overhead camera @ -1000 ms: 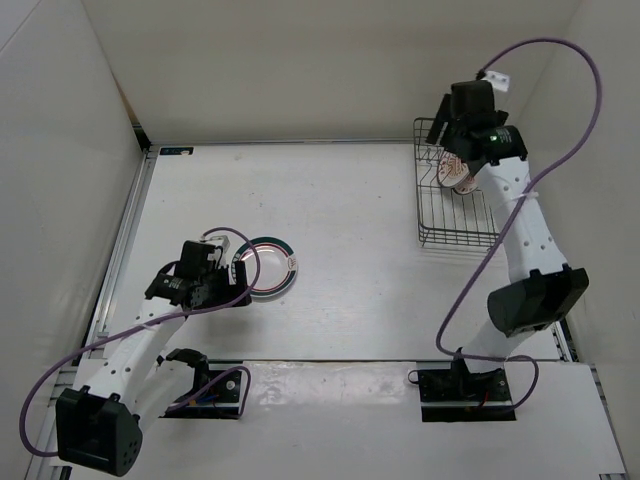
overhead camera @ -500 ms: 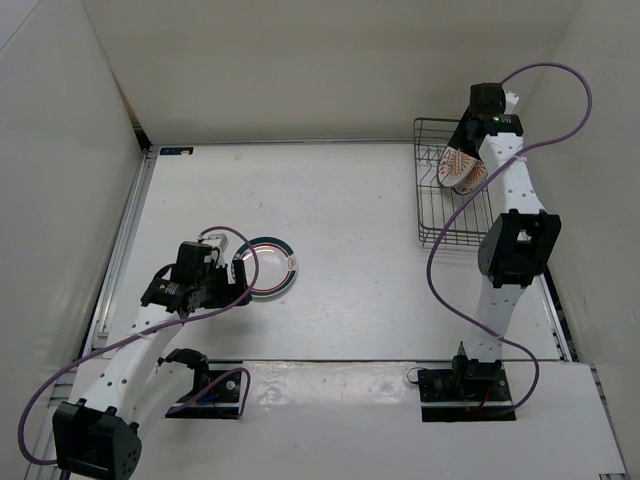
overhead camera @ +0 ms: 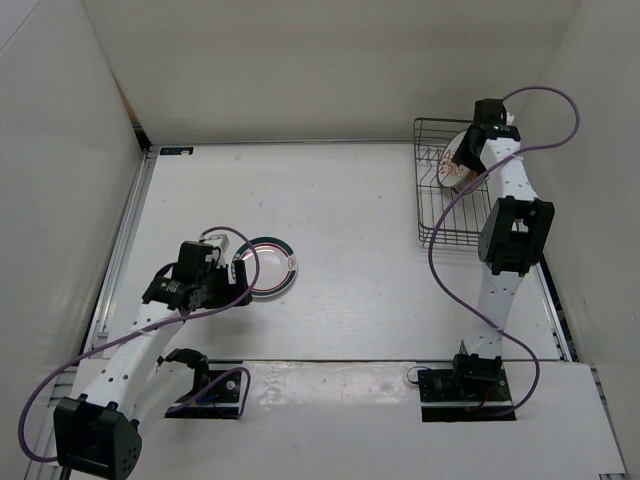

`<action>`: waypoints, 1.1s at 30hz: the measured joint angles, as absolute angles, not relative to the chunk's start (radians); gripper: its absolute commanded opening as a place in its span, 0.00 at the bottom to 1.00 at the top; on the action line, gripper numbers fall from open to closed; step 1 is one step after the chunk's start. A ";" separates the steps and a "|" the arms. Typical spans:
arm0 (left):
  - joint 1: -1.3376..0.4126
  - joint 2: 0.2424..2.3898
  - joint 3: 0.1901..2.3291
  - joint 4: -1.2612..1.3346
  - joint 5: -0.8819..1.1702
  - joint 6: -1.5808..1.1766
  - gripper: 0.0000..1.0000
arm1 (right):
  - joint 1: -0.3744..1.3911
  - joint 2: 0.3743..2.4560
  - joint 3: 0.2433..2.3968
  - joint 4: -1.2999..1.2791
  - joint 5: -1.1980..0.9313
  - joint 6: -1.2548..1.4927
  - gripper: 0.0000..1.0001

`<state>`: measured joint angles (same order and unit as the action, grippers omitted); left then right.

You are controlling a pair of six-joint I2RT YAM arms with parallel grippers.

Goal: Unload the plates from the dish rack

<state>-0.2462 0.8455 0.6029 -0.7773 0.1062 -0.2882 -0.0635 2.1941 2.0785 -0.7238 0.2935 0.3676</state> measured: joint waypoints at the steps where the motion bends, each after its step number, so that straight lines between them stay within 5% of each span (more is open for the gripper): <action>1: -0.246 0.851 0.603 -0.777 0.107 -0.288 1.00 | -0.062 2.201 2.078 -0.722 0.286 0.362 0.52; 9: -0.246 0.884 0.603 -0.778 0.113 -0.288 1.00 | -0.059 2.217 2.078 -0.698 0.265 0.332 0.12; 10: -0.246 0.887 0.603 -0.778 0.114 -0.288 1.00 | -0.059 2.217 2.078 -0.698 0.266 0.331 0.00; 23: -0.246 0.883 0.603 -0.777 0.121 -0.289 1.00 | -0.033 2.095 2.079 -0.783 0.391 0.356 0.00; 30: -0.246 0.880 0.603 -0.777 0.123 -0.289 1.00 | 0.010 1.809 2.030 -0.810 0.438 0.359 0.00; 33: -0.246 0.882 0.603 -0.777 0.124 -0.289 1.00 | 0.045 1.547 1.787 -0.738 0.249 0.391 0.00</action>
<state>-0.2462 0.8818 0.6029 -0.7773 0.1238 -0.2886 0.0452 1.5467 1.7874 -0.7383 0.2493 0.3912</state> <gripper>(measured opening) 1.000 0.036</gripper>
